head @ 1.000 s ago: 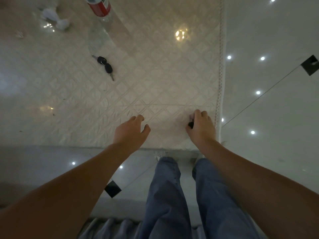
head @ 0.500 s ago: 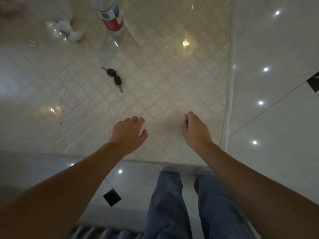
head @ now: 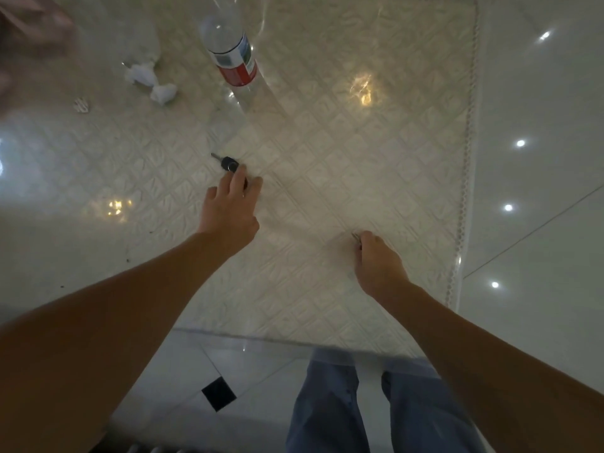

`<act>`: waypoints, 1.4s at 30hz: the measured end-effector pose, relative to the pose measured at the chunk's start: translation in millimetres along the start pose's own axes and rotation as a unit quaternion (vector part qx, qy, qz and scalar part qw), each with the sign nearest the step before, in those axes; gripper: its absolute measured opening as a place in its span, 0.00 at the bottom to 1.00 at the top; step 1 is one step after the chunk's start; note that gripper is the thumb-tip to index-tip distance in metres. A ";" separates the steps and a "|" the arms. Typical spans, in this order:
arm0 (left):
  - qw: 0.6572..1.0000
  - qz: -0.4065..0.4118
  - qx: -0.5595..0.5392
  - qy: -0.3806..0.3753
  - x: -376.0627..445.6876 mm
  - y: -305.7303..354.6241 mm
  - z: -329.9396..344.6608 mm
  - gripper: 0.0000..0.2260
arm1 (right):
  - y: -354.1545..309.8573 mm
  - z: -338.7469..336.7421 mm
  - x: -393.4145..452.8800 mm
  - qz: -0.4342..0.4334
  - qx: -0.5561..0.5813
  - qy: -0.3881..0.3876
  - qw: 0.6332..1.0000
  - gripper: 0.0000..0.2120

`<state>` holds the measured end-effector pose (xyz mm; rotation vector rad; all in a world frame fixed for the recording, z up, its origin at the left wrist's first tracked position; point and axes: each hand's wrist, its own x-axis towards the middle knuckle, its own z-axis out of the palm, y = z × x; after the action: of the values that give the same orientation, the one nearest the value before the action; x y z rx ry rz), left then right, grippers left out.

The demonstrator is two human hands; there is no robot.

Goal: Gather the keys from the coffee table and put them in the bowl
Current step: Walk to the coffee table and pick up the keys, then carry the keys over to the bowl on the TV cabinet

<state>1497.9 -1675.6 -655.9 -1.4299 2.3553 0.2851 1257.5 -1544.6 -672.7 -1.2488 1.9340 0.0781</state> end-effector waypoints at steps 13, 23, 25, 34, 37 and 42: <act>0.997 -0.051 -0.045 -0.046 37.0 -26.0 -16.4 0.30 | -2.1 0.8 -1.1 0.021 -0.012 -0.013 1.000 0.09; 0.993 -0.048 -0.101 -0.027 1.4 22.1 -3.5 0.17 | -3.4 0.3 -3.1 0.004 -0.017 -0.006 1.000 0.10; 0.993 -0.045 -0.101 -0.039 -11.6 37.6 2.9 0.19 | -2.5 0.7 -4.4 -0.006 -0.023 -0.001 1.000 0.09; 0.987 -0.017 -0.148 -0.063 -60.1 95.4 22.9 0.06 | 6.8 -3.5 -7.1 -0.025 -0.008 -0.011 1.000 0.09; 0.978 -0.058 -0.185 -0.071 -76.1 108.2 28.3 0.05 | 9.7 -6.2 -9.3 -0.027 0.021 -0.006 0.999 0.10; 0.964 -0.121 -0.213 -0.105 -106.3 129.1 30.9 0.10 | 22.3 -6.2 -31.7 -0.016 0.110 0.004 0.994 0.09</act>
<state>1434.3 -1518.4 -642.7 -1.7586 1.9978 0.8711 1242.0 -1512.8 -655.7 -1.1342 1.8711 -0.1527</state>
